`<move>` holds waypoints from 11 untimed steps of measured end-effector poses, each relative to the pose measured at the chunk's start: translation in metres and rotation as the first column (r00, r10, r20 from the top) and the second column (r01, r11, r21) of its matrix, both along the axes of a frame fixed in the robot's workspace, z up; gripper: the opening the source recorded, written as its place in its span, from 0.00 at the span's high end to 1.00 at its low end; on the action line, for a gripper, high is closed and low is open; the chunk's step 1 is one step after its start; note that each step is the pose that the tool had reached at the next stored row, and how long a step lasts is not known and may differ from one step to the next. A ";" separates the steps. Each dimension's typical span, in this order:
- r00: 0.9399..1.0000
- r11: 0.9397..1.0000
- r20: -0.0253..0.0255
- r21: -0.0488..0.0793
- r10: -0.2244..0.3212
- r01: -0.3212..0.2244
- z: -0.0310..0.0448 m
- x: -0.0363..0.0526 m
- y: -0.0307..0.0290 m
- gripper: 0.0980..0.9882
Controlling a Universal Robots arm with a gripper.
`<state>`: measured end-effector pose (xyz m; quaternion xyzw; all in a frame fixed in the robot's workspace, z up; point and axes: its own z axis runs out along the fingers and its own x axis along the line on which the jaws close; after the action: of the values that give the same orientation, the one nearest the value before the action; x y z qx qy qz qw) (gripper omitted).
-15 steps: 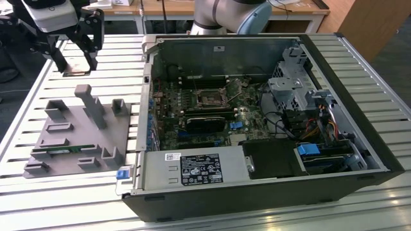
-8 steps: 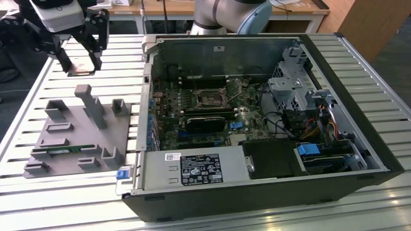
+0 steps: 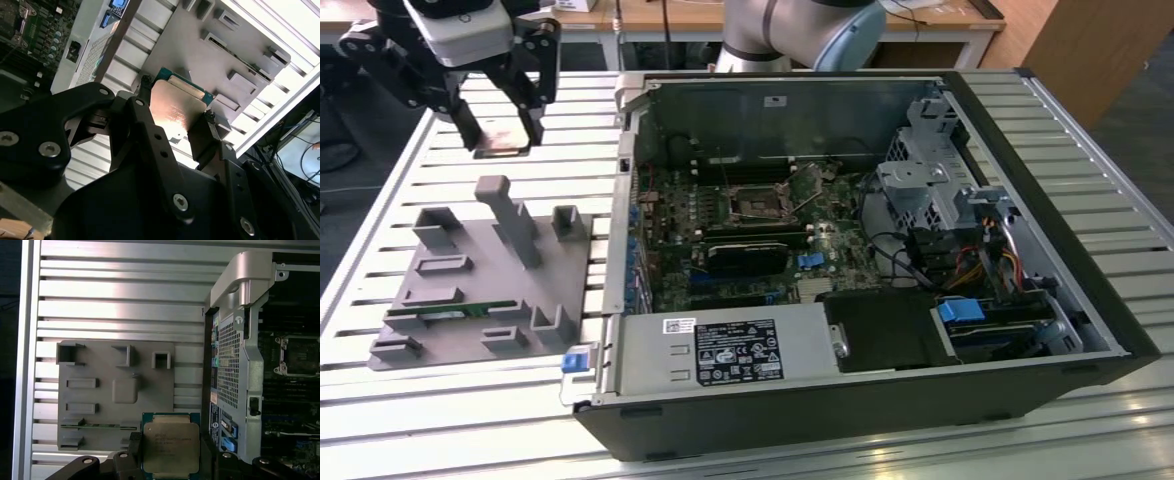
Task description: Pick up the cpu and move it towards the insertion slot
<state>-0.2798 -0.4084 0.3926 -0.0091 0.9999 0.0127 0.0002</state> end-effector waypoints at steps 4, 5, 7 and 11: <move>1.000 1.000 0.000 0.000 0.000 0.000 0.0000 0.0051 0.0000 0.50; 1.000 1.000 0.000 0.000 0.000 0.000 0.0000 0.0062 0.0000 0.50; 1.000 1.000 0.000 0.000 0.000 0.000 0.0000 0.0084 0.0000 0.50; 1.000 1.000 0.000 0.000 0.000 0.000 0.0000 0.0126 0.0000 0.50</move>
<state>-0.2672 -0.4084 0.3926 -0.0091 0.9999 0.0127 0.0002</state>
